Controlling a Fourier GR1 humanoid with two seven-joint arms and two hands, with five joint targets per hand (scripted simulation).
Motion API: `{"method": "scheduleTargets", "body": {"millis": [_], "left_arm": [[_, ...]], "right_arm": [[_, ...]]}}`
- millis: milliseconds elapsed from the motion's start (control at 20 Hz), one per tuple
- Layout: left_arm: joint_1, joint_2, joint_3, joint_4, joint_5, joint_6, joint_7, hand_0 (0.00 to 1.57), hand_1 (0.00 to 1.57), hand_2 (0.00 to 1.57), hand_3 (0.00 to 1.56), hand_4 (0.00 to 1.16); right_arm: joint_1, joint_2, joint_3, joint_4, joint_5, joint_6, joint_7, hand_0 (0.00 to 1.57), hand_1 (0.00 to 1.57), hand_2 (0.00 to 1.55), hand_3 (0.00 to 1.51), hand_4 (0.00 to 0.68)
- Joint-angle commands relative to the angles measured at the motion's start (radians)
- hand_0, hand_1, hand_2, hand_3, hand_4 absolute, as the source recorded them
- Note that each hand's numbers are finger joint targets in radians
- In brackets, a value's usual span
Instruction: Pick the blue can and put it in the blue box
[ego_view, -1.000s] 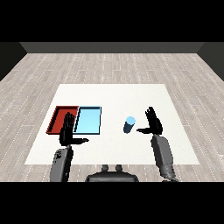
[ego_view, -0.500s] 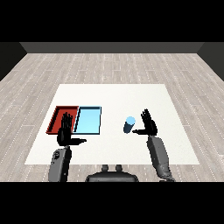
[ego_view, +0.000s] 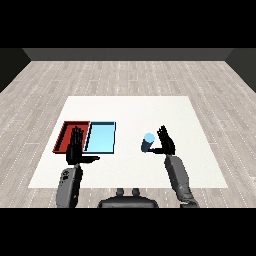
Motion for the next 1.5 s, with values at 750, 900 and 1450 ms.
{"method": "scheduleTargets", "body": {"millis": [750, 900, 1450], "left_arm": [[0.023, -0.009, -0.004, 0.028, -0.028, 0.015, -0.061, 0.0, 0.0, 0.0, 0.0, 0.0], [0.022, -0.045, -0.065, -0.027, -0.044, 0.073, -0.009, 0.0, 0.0, 0.0, 0.0, 0.0], [0.0, -0.023, -0.042, -0.022, -0.04, 0.051, -0.001, 0.0, 0.0, 0.0, 0.0, 0.0]], "right_arm": [[-0.05, 0.009, 0.014, 0.092, -0.014, 0.02, -0.038, 0.0, 0.0, 0.0, 0.0, 0.0], [-0.141, 0.051, 0.03, 0.279, 0.005, -0.021, -0.15, 0.0, 0.0, 0.0, 0.0, 0.0], [-0.242, 0.043, 0.01, 0.405, 0.028, -0.019, -0.146, 0.0, 0.0, 0.0, 0.0, 0.0]]}}
